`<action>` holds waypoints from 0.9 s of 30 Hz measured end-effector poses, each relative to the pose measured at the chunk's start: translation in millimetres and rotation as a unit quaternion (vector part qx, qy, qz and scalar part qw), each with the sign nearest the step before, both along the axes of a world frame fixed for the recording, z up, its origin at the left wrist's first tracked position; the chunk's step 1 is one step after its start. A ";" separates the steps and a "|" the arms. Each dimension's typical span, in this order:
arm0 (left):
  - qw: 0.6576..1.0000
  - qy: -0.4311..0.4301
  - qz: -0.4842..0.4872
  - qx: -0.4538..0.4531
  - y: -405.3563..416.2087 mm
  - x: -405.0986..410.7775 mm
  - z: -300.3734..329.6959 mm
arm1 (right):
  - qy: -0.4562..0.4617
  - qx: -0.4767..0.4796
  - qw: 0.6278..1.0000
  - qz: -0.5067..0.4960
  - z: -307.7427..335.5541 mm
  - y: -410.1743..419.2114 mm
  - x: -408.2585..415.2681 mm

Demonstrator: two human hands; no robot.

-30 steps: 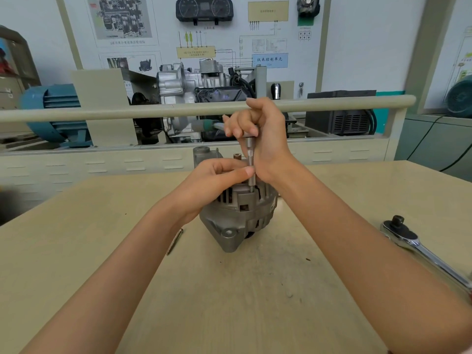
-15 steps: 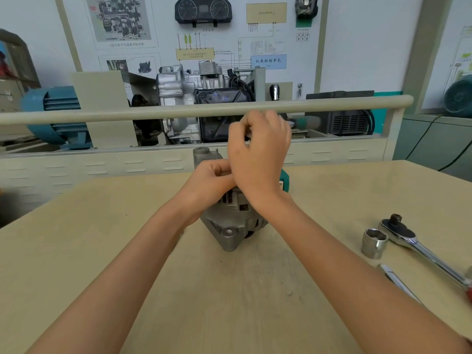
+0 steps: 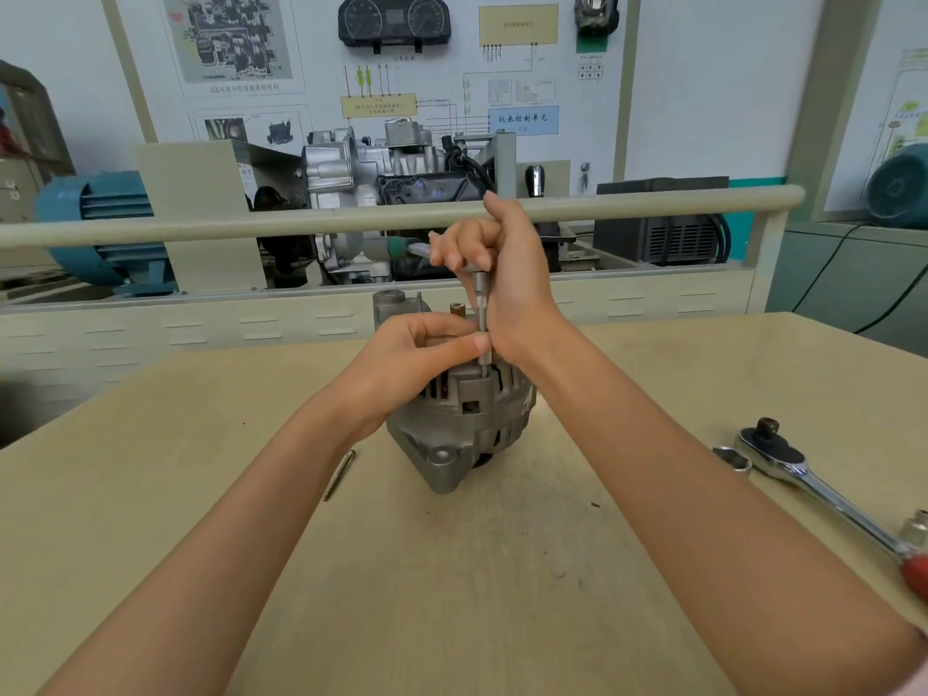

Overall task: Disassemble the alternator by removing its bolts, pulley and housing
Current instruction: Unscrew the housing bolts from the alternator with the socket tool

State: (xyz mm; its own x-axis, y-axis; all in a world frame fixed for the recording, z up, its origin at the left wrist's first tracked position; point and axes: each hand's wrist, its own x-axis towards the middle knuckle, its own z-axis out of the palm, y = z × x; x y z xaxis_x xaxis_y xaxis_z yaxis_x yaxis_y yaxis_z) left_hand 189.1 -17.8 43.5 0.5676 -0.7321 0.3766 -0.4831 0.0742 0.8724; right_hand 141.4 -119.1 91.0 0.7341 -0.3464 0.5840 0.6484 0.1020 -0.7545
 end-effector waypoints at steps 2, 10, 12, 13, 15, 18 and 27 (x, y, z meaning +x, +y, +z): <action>1.000 -0.017 0.002 -0.001 -0.4 0.8 0.2 | -0.009 -0.041 0.995 -0.092 -4.8 4.1 -0.1; 0.997 -0.052 0.050 0.012 0.5 1.1 -0.9 | -0.023 -0.348 0.718 -0.602 -27.2 24.4 -3.3; 0.999 -0.042 0.034 0.006 0.6 0.4 -1.6 | -0.048 -0.305 0.784 -0.538 -20.5 25.3 -1.5; 0.999 -0.031 0.020 0.002 0.8 -0.6 -1.7 | -0.062 -0.271 0.829 -0.486 -16.6 23.6 -0.4; 1.000 -0.017 0.000 0.000 0.3 -0.6 -1.8 | -0.054 -0.176 0.919 -0.348 -9.3 16.8 -0.1; 1.000 -0.018 -0.009 0.002 -0.7 0.9 -1.4 | -0.005 -0.067 0.988 -0.141 -3.1 2.1 0.4; 0.999 -0.033 -0.006 -0.008 -2.7 -0.4 -2.4 | -0.023 -0.028 0.994 -0.104 -7.7 0.4 2.7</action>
State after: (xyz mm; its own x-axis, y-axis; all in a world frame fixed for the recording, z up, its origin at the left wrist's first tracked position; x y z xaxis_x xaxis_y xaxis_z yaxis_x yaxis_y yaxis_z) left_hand 188.7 -20.6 41.1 0.5322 -0.7319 0.4255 -0.5390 0.0947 0.8370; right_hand 144.1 -118.8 83.3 0.6222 -0.4542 0.6376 0.6851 -0.0781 -0.7242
